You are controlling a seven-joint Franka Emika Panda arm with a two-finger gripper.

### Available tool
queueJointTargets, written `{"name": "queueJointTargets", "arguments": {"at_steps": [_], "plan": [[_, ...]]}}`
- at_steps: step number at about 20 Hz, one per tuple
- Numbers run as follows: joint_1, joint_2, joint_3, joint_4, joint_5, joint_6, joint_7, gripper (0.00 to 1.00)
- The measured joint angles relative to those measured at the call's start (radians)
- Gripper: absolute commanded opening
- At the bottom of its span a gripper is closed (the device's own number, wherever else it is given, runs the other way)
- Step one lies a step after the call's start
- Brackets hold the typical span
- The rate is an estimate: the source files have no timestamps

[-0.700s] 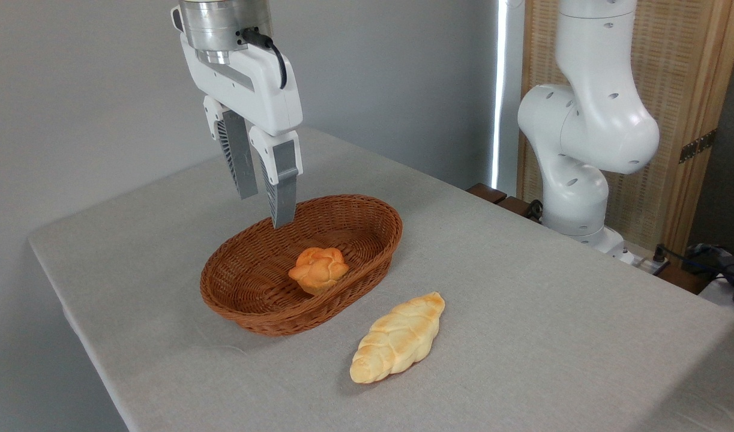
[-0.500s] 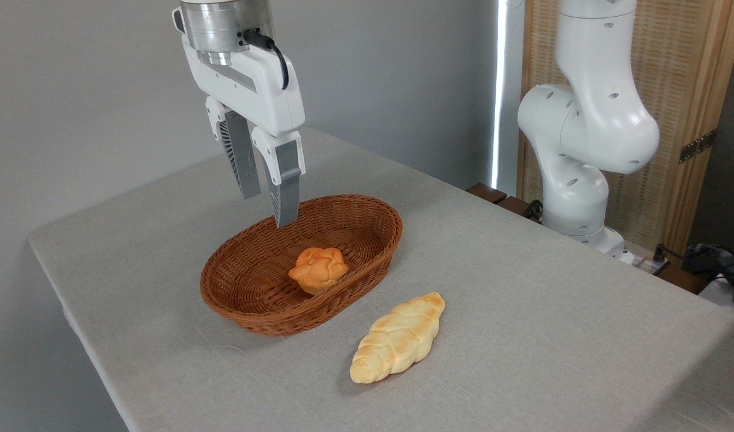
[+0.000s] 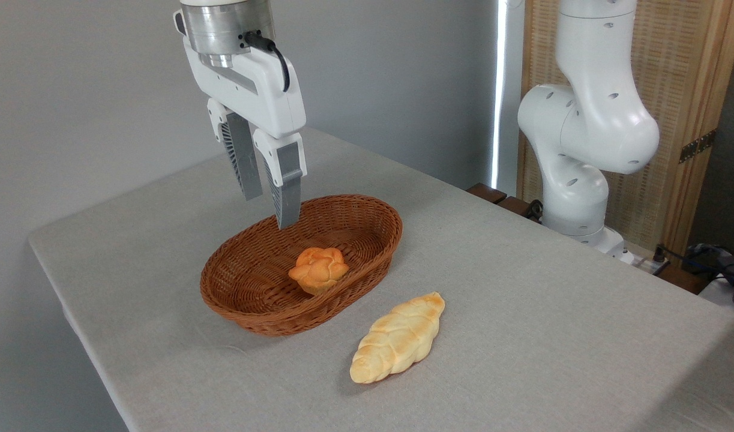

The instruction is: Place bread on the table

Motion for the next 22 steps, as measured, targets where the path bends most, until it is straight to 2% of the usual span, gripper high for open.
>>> {"name": "queueJointTargets", "arguments": {"at_steps": [2, 5, 8, 10, 14, 20, 22], "plan": [[-0.018, -0.003, -0.001, -0.025, -0.003, 0.004, 0.0, 1.0], [-0.071, -0.006, -0.005, -0.092, -0.003, 0.051, 0.0, 1.0], [-0.121, -0.019, -0.006, -0.192, -0.003, 0.159, -0.001, 1.0], [-0.134, -0.045, -0.007, -0.268, -0.003, 0.221, 0.001, 1.0], [-0.155, -0.089, -0.007, -0.371, 0.004, 0.24, 0.059, 1.0], [-0.171, -0.093, -0.007, -0.414, 0.023, 0.24, 0.118, 1.0], [-0.181, -0.092, -0.007, -0.428, 0.059, 0.241, 0.124, 1.0]]}}
